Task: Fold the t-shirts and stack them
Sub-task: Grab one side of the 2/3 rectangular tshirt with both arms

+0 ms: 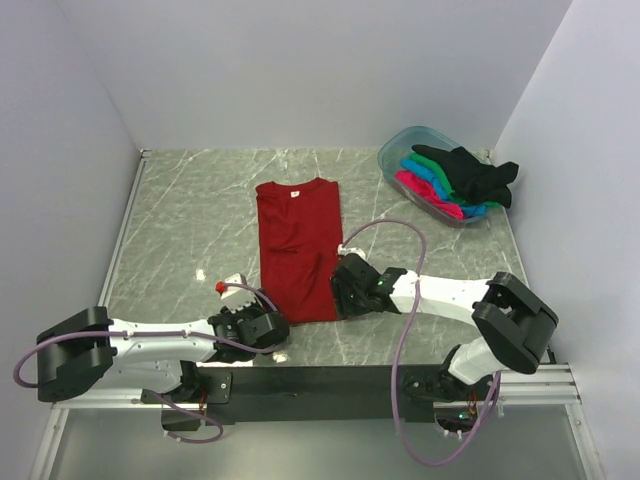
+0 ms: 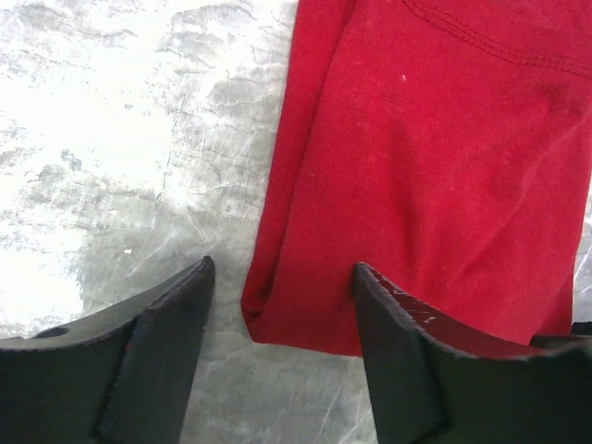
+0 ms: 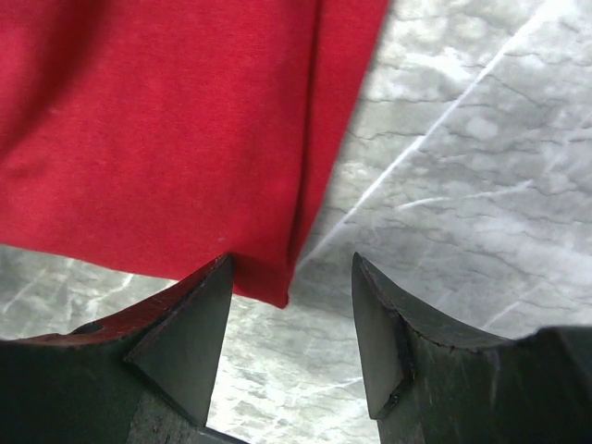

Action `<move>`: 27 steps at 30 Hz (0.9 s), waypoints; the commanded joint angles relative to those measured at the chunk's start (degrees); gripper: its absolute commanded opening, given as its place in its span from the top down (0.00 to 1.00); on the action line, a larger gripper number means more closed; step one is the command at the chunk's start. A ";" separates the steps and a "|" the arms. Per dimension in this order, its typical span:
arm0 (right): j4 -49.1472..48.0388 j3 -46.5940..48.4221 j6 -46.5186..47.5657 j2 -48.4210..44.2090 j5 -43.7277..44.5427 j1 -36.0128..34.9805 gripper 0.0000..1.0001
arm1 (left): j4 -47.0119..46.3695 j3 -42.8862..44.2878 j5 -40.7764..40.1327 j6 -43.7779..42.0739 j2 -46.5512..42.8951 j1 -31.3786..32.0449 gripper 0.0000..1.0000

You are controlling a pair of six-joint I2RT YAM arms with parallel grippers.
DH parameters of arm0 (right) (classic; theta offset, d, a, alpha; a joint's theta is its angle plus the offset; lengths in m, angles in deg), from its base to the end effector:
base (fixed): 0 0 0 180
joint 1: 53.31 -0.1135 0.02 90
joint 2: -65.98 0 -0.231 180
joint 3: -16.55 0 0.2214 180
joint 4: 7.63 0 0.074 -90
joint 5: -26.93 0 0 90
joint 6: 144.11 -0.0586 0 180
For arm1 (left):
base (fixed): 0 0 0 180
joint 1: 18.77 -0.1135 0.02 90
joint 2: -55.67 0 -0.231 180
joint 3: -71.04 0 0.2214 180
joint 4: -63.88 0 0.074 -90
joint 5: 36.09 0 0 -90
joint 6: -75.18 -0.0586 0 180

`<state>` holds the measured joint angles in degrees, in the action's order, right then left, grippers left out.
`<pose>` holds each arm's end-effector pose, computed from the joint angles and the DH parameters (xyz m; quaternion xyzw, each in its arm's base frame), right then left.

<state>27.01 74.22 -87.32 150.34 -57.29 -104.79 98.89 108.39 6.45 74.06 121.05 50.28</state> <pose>0.1657 0.1986 0.1279 -0.1413 0.9573 0.1305 0.2157 0.1014 -0.1440 0.1182 -0.2457 0.8608 -0.1345 0.4250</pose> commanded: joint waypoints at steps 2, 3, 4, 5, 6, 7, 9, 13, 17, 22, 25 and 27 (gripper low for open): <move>-2.39 -0.65 -1.68 0.37 0.11 -1.69 0.39 | 3.13 -2.55 5.88 4.10 2.38 -0.24 0.34; -2.65 -0.73 -1.85 0.46 -0.15 -1.86 0.39 | 2.78 -2.90 6.50 4.28 2.55 -0.24 0.35; -2.83 -0.82 -2.20 0.37 -0.33 -2.30 0.39 | 2.34 -3.34 6.85 4.28 2.64 -0.24 0.36; -3.09 -1.08 -2.47 0.63 -0.33 -2.74 0.39 | 1.46 -4.13 7.73 4.63 2.99 -0.24 0.37; -3.44 -1.17 -2.56 0.81 -0.59 -2.83 0.39 | 0.84 -4.57 8.00 4.72 3.17 -0.15 0.39; -3.54 -1.26 -2.73 1.16 -0.68 -2.83 0.39 | 0.40 -5.36 8.35 4.90 3.60 -0.24 0.42; -3.54 -1.35 -2.82 2.30 -0.60 -3.10 0.39 | -0.91 -5.80 9.31 4.72 4.22 -0.24 0.45; -4.24 -1.79 -3.09 3.88 -1.12 -3.27 0.41 | -3.20 -6.42 10.37 4.20 6.68 -0.24 0.59; -4.77 -2.40 -3.44 5.38 -2.00 -3.45 0.71 | -4.70 -6.34 10.64 3.41 8.79 -0.24 0.75; -3.19 -3.10 -3.61 4.07 -1.91 -4.76 1.00 | -4.70 -5.28 10.55 0.69 8.27 -0.15 0.99; -0.90 -3.72 -4.23 1.18 -1.65 -6.43 1.00 | -4.61 -5.02 11.25 -1.77 5.91 0.20 0.99; 0.85 -3.90 -4.75 -0.59 -1.65 -7.31 1.00 | -4.44 -5.28 12.04 -3.09 4.32 0.38 0.99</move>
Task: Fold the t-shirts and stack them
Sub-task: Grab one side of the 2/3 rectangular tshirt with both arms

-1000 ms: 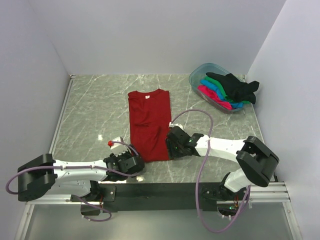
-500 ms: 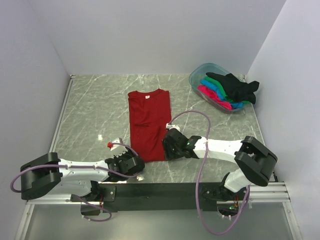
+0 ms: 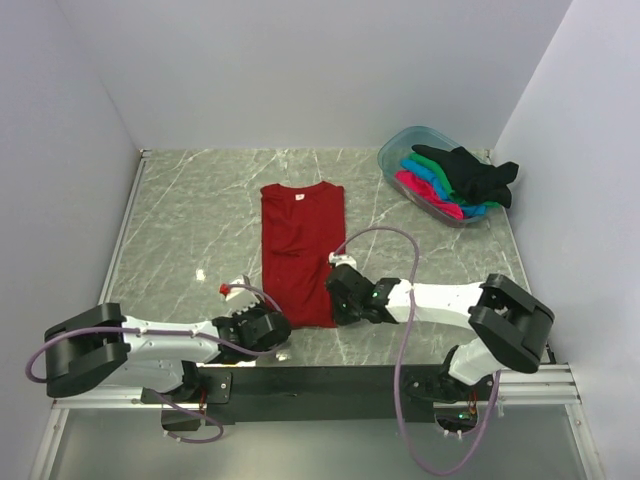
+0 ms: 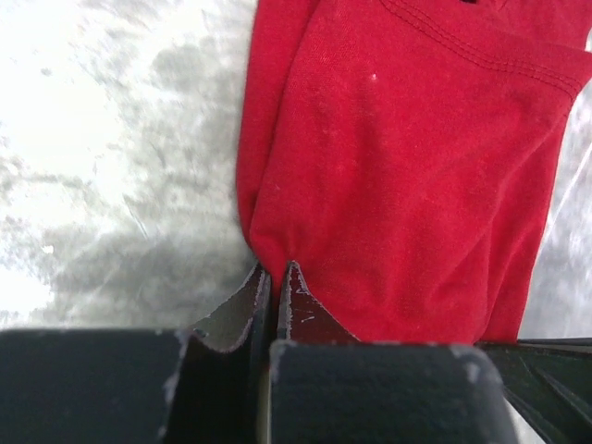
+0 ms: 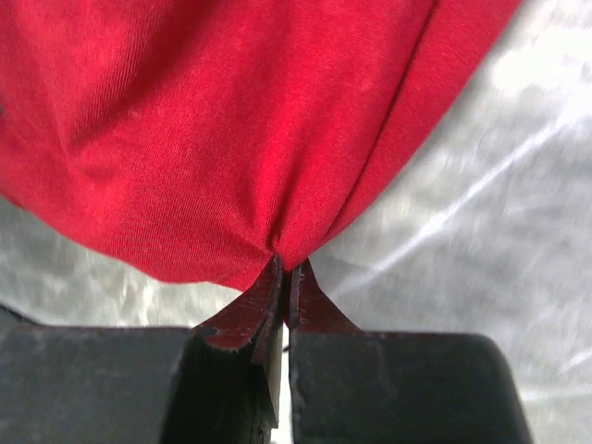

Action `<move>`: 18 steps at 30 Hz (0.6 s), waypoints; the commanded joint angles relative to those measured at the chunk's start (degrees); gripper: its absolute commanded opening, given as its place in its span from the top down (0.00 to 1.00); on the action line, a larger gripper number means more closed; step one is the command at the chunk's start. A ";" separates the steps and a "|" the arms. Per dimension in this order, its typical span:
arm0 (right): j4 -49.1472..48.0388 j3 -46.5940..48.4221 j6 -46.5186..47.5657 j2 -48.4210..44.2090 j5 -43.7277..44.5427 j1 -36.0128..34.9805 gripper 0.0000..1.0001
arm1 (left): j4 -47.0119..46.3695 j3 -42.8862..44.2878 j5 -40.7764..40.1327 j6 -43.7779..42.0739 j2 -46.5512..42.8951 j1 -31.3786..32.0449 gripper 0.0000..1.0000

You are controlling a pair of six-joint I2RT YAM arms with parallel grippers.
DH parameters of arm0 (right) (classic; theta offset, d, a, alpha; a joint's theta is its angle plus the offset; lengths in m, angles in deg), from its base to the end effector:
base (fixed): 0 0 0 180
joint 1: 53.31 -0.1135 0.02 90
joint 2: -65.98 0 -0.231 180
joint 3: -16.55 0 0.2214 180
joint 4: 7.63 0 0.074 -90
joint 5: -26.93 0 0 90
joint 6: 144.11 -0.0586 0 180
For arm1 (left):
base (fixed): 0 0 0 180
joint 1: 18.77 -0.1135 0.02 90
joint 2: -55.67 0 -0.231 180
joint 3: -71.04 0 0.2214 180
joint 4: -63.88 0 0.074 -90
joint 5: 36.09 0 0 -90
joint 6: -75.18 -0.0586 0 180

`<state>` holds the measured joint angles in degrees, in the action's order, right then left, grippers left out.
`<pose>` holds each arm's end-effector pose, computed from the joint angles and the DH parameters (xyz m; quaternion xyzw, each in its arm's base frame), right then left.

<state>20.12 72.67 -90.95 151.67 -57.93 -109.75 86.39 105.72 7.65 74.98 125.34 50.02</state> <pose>0.1518 0.2193 0.1232 -0.1507 0.9468 0.1748 0.2243 0.1056 -0.1550 0.1066 -0.2690 0.8480 -0.1828 0.4184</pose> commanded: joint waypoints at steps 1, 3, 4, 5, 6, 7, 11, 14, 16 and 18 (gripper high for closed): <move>8.53 -2.61 -1.30 -3.84 -0.93 -2.88 1.00 | 8.41 -2.70 11.19 -4.45 -1.71 1.07 0.99; 11.42 -2.78 -1.83 -5.88 -0.14 -3.49 1.00 | 8.16 -3.49 13.03 -5.25 -3.74 1.60 0.99; 12.22 -3.13 -2.01 -8.15 -0.05 -3.76 1.00 | 8.33 -3.75 13.65 -5.42 -5.75 2.30 0.99; 13.01 -3.31 -2.09 -9.30 0.04 -3.85 1.00 | 9.29 -4.02 14.26 -5.08 -6.90 2.74 0.99; 14.50 -3.57 -2.36 -10.44 -0.05 -4.11 1.00 | 10.25 -4.02 14.35 -4.64 -7.87 3.27 0.99; 15.12 -4.01 -2.53 -12.54 0.04 -4.11 1.00 | 11.48 -4.02 14.44 -4.11 -9.88 4.15 0.99; 17.23 -5.07 -2.89 -16.43 -2.07 -4.81 1.00 | 7.65 -4.98 18.73 -9.79 -13.94 6.17 0.99; 20.03 -5.51 -2.97 -18.62 -3.47 -5.34 1.00 | 4.90 -4.73 22.53 -11.57 -13.25 9.07 0.99; 21.36 -5.77 -2.97 -20.47 -4.79 -5.87 1.00 | 8.84 -2.45 22.09 -10.44 -11.49 12.13 0.99; 23.64 -5.77 -2.71 -22.57 -6.36 -6.65 1.00 | 11.05 0.18 22.00 -10.00 -9.91 14.08 0.99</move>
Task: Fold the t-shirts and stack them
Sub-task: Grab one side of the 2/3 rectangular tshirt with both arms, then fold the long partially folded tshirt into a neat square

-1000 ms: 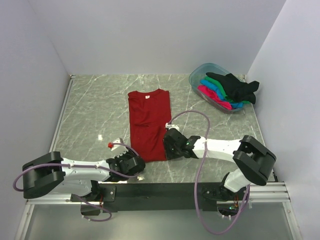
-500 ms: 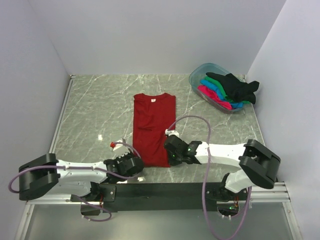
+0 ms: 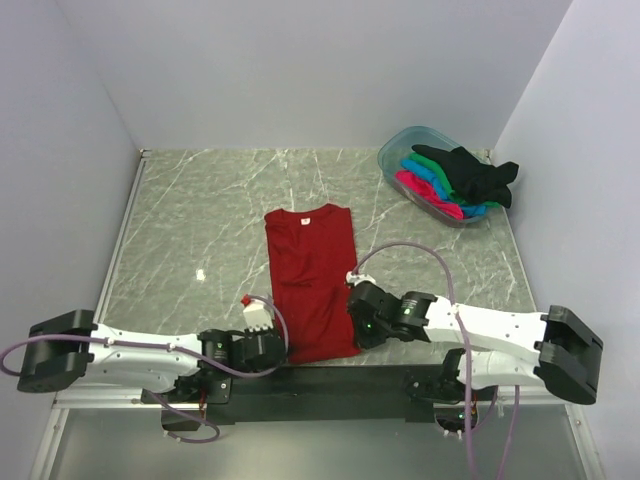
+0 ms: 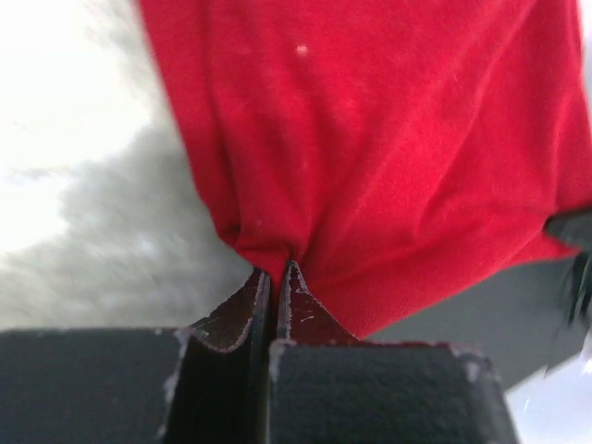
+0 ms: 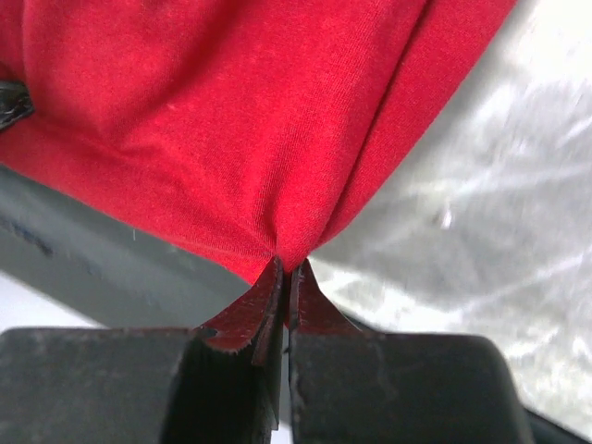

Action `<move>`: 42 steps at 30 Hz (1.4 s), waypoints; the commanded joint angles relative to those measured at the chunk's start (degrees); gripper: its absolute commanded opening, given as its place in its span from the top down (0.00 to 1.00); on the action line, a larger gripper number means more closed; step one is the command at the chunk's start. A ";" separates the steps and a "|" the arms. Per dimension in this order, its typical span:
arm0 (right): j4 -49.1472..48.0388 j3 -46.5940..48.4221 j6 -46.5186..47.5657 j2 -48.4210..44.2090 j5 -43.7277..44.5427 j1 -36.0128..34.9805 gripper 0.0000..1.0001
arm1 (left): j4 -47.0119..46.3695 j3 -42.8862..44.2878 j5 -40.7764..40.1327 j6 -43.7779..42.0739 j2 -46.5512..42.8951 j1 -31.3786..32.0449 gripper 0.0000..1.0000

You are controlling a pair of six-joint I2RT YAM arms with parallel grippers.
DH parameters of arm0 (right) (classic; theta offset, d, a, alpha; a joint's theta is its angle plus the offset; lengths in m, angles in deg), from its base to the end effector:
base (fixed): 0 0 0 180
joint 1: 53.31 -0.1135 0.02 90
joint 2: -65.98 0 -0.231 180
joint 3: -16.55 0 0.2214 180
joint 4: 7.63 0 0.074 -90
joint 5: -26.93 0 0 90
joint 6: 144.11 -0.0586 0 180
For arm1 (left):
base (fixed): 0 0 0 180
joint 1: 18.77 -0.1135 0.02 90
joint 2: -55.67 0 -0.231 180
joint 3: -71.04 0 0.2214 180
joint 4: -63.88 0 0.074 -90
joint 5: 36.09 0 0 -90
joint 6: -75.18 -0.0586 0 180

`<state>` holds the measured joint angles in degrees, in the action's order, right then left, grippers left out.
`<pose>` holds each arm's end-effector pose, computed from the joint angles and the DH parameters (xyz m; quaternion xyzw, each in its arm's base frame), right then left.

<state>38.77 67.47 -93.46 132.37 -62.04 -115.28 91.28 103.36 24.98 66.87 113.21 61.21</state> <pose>0.0965 0.1790 0.1492 -0.1881 0.9516 0.1824 0.1608 0.0579 -0.1648 0.1145 -0.0937 0.9159 -0.2686 0.2830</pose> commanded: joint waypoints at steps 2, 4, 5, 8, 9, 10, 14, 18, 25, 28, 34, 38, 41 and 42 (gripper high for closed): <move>7.71 0.04 0.06 -4.60 -4.45 -1.74 1.00 | 6.86 4.66 5.63 -2.85 2.84 5.26 0.99; 9.66 1.09 0.50 -6.18 -6.13 -2.62 1.00 | 7.21 6.07 7.74 -5.13 3.02 6.85 0.99; 11.58 1.45 0.77 -6.79 -7.35 -3.06 1.00 | 7.74 7.29 8.27 -5.92 2.93 7.37 1.00; 15.10 2.59 2.26 -8.47 -10.69 -3.50 1.00 | 9.41 9.14 10.55 -8.56 0.65 8.96 0.99; 15.72 3.03 2.44 -9.08 -11.40 -3.68 1.00 | 9.59 9.24 11.43 -9.78 -1.53 9.31 0.99; 16.25 3.12 2.61 -9.43 -12.37 -4.20 1.00 | 9.41 9.33 12.48 -10.49 -2.86 9.57 0.99; 20.02 3.91 3.23 -11.45 -16.50 -5.70 1.00 | 9.41 8.71 18.80 -12.08 -9.89 9.75 0.99; 23.72 6.10 3.32 -13.21 -18.35 -7.10 1.00 | 9.85 8.62 21.63 -12.17 -15.61 10.10 1.00; 28.65 14.62 2.70 -16.03 -14.49 -7.72 1.00 | 12.74 12.05 15.76 -11.20 -19.21 11.95 0.99; 29.61 17.88 2.61 -15.59 -10.37 -7.72 1.00 | 13.45 13.28 8.23 -9.54 -21.50 12.12 0.99; 29.79 23.50 5.42 -11.99 -1.13 -5.19 1.00 | 13.19 11.79 -5.49 -5.32 -22.82 12.12 1.00; 27.00 25.18 9.54 -9.27 3.18 0.42 1.00 | 14.87 11.62 -11.84 -2.94 -20.63 12.04 0.99; 23.13 25.09 12.36 -7.60 3.27 5.09 1.00 | 10.21 9.86 -11.42 -4.43 -17.64 9.41 0.99; 22.33 24.92 13.07 -6.55 3.09 6.24 1.00 | 8.98 9.68 -10.72 -4.96 -16.07 6.79 1.00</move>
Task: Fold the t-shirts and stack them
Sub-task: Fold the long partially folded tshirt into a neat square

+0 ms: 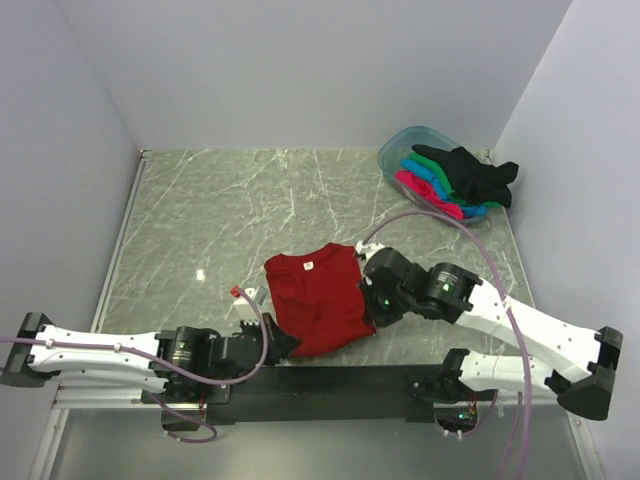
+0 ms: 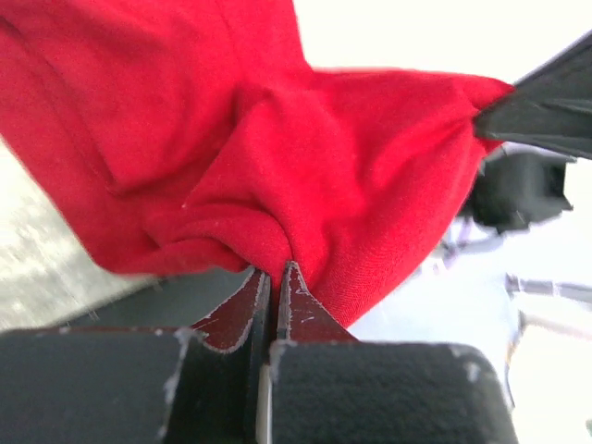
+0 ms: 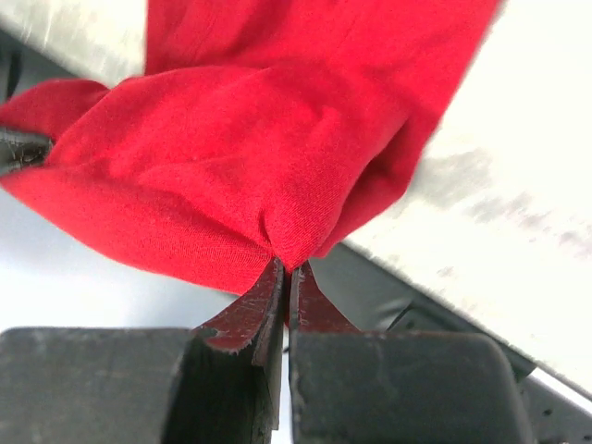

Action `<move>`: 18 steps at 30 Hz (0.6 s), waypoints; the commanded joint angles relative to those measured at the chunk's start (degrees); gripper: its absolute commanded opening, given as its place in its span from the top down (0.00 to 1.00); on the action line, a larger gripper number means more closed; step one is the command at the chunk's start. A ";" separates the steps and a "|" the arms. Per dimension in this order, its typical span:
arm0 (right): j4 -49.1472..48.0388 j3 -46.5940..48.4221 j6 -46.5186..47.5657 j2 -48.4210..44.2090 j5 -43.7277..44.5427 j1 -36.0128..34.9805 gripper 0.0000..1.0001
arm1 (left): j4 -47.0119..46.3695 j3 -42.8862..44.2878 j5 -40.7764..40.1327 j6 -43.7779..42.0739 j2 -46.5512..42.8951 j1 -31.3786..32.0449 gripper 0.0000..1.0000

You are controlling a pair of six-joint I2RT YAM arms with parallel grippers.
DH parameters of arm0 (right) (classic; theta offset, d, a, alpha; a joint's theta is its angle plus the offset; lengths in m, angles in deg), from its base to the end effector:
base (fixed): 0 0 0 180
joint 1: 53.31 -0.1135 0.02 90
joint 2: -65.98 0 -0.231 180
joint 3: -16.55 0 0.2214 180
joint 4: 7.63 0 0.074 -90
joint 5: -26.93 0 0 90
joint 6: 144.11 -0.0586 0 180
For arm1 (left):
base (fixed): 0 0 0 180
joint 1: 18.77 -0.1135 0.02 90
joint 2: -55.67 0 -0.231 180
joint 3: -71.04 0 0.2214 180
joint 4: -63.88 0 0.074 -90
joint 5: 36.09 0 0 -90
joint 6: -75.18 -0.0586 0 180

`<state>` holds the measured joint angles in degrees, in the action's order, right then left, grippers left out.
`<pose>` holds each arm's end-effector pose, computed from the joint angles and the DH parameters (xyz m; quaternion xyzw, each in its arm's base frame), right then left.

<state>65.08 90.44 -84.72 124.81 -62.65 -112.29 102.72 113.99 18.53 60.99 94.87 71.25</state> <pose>0.0958 0.1585 0.2567 -0.2344 0.9314 0.1938 0.2002 0.0339 -0.1616 0.2040 -0.0345 0.8563 -0.4026 0.3218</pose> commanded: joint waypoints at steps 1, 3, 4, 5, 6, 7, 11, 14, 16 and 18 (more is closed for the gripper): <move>-5.39 2.03 5.38 1.63 3.70 3.78 1.00 | -3.16 -1.12 -4.09 0.31 2.63 -4.57 0.99; -6.27 2.56 6.00 3.82 4.49 5.18 1.00 | -5.43 -1.47 -3.13 -1.97 3.42 -9.22 0.99; -6.80 2.82 6.35 4.62 4.58 5.54 1.00 | -6.23 -1.64 -2.60 -2.77 3.25 -10.81 1.00; -8.20 3.00 7.14 5.41 4.50 5.89 1.00 | -7.02 -2.08 -2.07 -3.64 3.25 -12.48 1.00; -8.82 3.43 7.32 6.90 4.41 6.68 1.00 | -7.73 -2.26 -0.67 -5.22 3.08 -15.46 1.00; -9.26 3.87 7.58 7.78 4.41 7.12 1.00 | -9.21 -2.52 0.04 -6.37 3.07 -16.88 1.00; -11.19 5.72 9.51 11.83 4.58 9.14 1.00 | -11.94 -2.35 3.90 -10.59 4.83 -22.77 0.99; -12.34 7.65 10.65 15.51 4.15 10.90 1.00 | -13.88 -2.26 6.46 -13.58 7.72 -27.25 1.00; -12.96 8.53 11.45 16.93 3.71 12.04 1.00 | -13.71 -1.91 7.16 -13.93 8.70 -28.58 1.00; -13.57 9.93 12.06 19.30 3.35 12.83 1.00 | -13.80 -2.08 7.25 -14.55 9.40 -30.33 1.00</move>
<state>54.35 96.69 -75.28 142.32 -60.22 -100.90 91.28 111.71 24.28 49.97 103.74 42.98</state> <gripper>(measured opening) 0.026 0.044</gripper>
